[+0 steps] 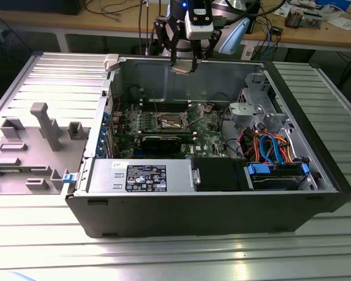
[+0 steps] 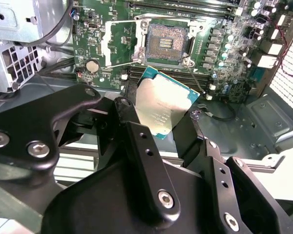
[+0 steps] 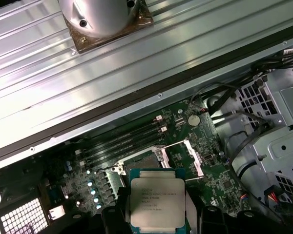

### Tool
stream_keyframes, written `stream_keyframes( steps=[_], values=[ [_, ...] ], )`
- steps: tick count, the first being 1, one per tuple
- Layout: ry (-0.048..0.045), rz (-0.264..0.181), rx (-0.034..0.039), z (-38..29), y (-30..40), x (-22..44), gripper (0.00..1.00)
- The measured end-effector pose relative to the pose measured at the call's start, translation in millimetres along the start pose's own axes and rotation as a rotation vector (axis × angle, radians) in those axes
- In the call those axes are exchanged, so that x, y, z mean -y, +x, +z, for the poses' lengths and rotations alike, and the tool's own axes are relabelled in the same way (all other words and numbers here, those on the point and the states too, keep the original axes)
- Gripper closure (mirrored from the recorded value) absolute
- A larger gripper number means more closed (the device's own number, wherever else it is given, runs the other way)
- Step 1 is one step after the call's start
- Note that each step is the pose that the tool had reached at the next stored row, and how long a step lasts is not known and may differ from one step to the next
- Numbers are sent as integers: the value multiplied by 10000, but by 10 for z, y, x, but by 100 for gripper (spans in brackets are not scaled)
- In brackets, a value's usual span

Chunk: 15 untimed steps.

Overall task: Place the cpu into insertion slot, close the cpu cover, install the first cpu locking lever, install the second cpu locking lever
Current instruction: 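Place the cpu into insertion slot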

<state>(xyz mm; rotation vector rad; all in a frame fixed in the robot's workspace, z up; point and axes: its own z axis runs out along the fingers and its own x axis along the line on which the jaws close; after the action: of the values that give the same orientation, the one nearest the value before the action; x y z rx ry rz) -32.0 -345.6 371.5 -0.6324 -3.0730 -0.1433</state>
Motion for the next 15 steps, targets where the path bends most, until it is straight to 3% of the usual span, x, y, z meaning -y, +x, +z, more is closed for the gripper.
stream_keyframes(
  steps=[15],
  values=[
    [-4, 208, 19, 0, 0, 0, 46]
  ],
)
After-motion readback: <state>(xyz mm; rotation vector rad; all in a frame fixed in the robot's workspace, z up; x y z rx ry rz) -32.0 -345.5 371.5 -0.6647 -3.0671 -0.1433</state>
